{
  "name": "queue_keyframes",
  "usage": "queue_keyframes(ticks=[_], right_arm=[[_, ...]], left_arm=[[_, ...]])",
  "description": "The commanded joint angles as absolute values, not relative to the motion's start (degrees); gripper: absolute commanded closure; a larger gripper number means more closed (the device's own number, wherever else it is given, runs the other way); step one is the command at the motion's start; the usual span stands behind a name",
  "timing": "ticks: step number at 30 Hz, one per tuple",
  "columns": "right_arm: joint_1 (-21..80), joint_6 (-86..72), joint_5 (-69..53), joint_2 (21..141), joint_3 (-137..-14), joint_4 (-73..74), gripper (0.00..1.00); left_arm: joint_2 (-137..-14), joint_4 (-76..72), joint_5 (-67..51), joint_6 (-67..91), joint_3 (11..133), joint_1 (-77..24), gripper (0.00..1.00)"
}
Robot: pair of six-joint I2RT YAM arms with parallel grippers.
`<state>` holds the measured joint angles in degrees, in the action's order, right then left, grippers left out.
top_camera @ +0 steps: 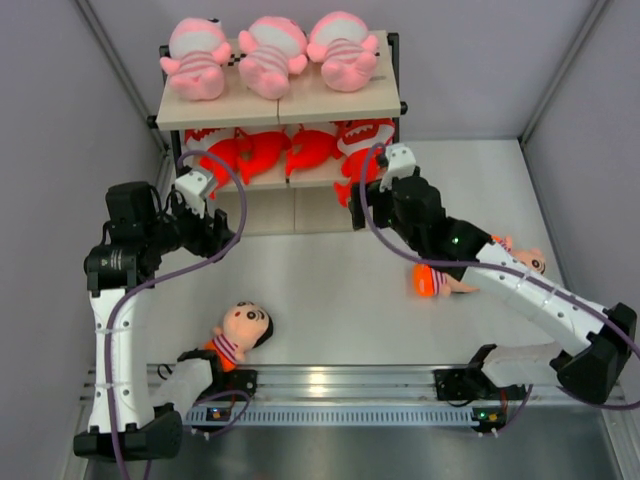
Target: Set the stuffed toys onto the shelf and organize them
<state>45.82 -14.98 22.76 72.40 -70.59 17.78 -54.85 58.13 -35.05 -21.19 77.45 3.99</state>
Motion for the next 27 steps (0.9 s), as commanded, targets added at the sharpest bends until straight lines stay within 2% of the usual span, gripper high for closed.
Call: queue_keyframes(ticks=[1,7,13,18,24,25,27], right_arm=[[51.0,6.8,18.6,67.6,-65.6,7.7,0.08],[52.8,42.9,14.2,65.0,-57.8,3.1,0.08],[52.8,64.8,12.7,66.7,-51.9,-6.9,0.09],[52.6,74.9,16.4,73.4,-51.0,-18.3,0.10],[51.1,82.5,17.8,80.8,-53.6,-21.7,0.13],[50.6,82.8,18.0,81.6,-54.0,-22.8,0.15],[49.5,83.1,18.9,82.8,-54.3,-23.5,0.27]], left_arm=[[-53.8,58.7,-35.4,-22.4,77.3,4.0,0.22],[-53.6,59.0,-36.5,-22.8,77.0,4.0,0.22],[-53.6,59.0,-36.5,-22.7,76.4,4.0,0.22],[-53.7,59.0,-36.2,-22.5,76.6,4.0,0.21],[-53.6,59.0,-35.4,-22.6,76.4,4.0,0.21],[-53.4,59.0,-35.4,-22.8,76.3,4.0,0.21],[-53.4,59.1,-35.2,-22.9,76.1,4.0,0.22]])
